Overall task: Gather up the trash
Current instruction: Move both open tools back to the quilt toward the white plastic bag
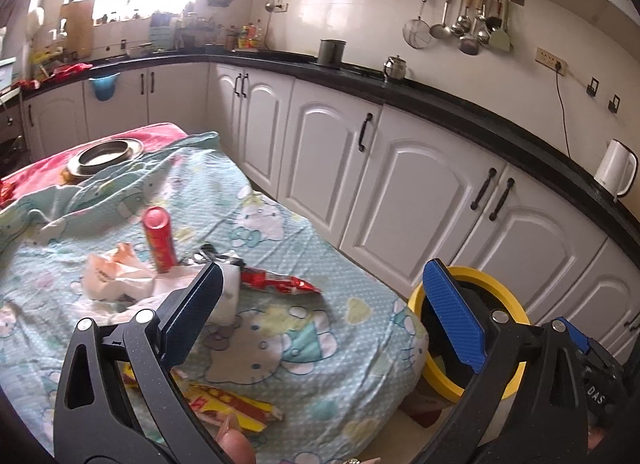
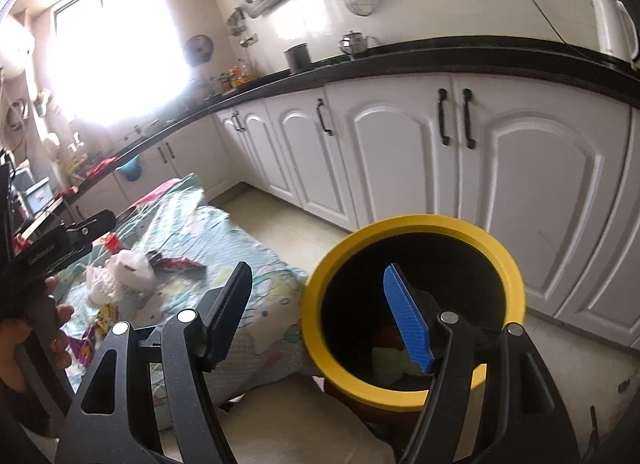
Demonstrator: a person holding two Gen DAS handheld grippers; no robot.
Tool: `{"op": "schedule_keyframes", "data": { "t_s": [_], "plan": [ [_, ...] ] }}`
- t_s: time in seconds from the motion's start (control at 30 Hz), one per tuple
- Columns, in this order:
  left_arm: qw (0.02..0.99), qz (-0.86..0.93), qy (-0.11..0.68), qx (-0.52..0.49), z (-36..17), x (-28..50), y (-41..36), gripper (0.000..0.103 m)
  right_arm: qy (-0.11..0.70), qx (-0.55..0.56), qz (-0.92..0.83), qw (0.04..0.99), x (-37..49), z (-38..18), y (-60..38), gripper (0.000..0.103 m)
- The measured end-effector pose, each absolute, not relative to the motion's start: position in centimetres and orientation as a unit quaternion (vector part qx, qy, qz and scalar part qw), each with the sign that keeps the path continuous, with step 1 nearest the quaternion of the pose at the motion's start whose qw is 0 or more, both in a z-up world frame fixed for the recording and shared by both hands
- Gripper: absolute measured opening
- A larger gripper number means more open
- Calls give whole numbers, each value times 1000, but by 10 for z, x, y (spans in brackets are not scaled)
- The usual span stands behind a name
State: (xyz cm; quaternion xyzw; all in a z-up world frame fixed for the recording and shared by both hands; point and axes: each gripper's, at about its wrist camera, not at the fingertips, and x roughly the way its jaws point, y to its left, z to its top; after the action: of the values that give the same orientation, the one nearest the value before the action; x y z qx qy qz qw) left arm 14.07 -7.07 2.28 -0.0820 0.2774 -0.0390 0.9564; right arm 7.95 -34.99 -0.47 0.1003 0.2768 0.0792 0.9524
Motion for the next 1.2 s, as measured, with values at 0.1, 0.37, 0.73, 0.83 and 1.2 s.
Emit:
{"op": "schedule_keyframes", "data": {
  "t_s": [0.1,0.37,0.73,0.83,1.2],
  "plan": [
    [957,-33,275,-86,24,137,-62,92,278,88,99,951,80,-3,-334,66],
    [958,-10,269,-98,26,131,-36,92,278,56,159,946,78,2,-291,66],
    [954,31,270,-124,25,127,9,92,291,-2,245,925,79,5,-224,66],
    [951,47,276,-132,21,127,23,92,295,-19,267,917,79,5,-206,66],
    [938,91,288,-171,7,121,81,92,332,-67,329,882,91,-10,-146,66]
  ]
}}
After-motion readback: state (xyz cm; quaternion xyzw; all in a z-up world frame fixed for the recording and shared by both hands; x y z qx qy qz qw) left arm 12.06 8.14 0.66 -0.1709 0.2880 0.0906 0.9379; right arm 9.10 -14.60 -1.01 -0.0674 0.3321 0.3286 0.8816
